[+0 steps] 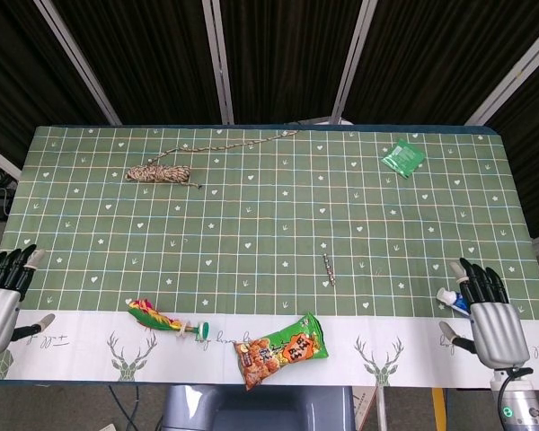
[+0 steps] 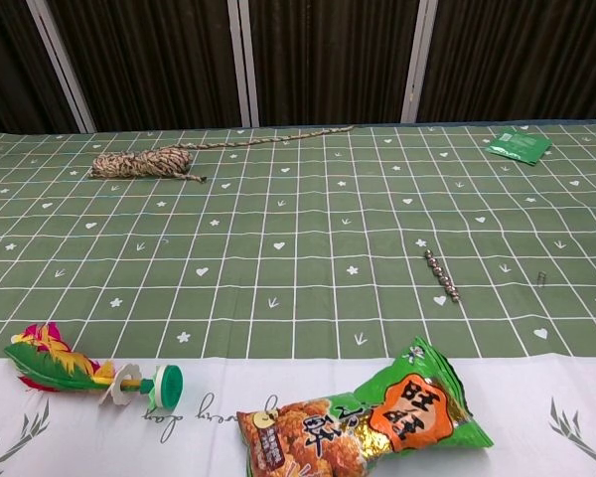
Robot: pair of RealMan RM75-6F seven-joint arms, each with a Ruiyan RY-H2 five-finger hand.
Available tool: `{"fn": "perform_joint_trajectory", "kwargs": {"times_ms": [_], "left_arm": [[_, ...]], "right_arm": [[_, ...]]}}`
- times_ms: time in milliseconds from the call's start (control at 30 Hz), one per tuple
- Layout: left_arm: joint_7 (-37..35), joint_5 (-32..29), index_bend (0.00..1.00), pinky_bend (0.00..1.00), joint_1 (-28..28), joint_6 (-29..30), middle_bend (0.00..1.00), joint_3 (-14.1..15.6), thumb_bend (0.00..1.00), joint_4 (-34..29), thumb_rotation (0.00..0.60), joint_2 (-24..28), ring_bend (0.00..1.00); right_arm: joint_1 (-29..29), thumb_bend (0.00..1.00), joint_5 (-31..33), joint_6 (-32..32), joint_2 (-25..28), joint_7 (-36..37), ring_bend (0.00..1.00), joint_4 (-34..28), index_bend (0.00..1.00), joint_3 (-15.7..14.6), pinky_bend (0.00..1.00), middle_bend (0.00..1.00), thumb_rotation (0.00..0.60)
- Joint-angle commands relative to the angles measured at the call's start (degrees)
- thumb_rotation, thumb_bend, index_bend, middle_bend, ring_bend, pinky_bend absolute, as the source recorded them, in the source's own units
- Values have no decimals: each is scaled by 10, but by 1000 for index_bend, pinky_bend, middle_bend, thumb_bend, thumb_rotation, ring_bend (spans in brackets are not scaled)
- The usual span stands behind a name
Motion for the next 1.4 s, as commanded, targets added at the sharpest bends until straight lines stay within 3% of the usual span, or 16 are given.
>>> {"fn": "perform_joint_trajectory", "kwargs": {"times_ms": [33, 367, 600, 767, 1000, 1400], "left_arm": [[1, 0, 0, 0, 0, 0, 0, 0, 54, -1, 600, 0, 0], [4, 4, 0, 0, 2, 6, 0, 0, 55, 1, 600, -1, 0], [10, 4, 0, 0, 0, 5, 0, -1, 55, 5, 600, -4, 0], [11, 8, 0, 0, -1, 6, 0, -1, 55, 10, 600, -6, 0], [10, 1, 0, 0, -4, -3, 0, -1, 55, 12, 600, -6, 0], [12, -4, 0, 0, -6, -8, 0, -2, 56, 8, 600, -5, 0]], "right_arm": [[0, 129, 1, 1, 0, 2, 0, -1, 0, 1, 0, 0, 600], [20, 130, 47, -32, -3, -2, 0, -45, 0, 26, 0, 0, 600], [98, 129, 171, -105, -70, -120, 0, -130, 0, 88, 0, 0, 600], [149, 131, 231, -117, -164, -192, 0, -102, 0, 113, 0, 0, 600], [192, 131, 300, -120, -249, -230, 0, -42, 0, 136, 0, 0, 600], [225, 133, 361, -124, -310, -235, 0, 36, 0, 146, 0, 0, 600]]}}
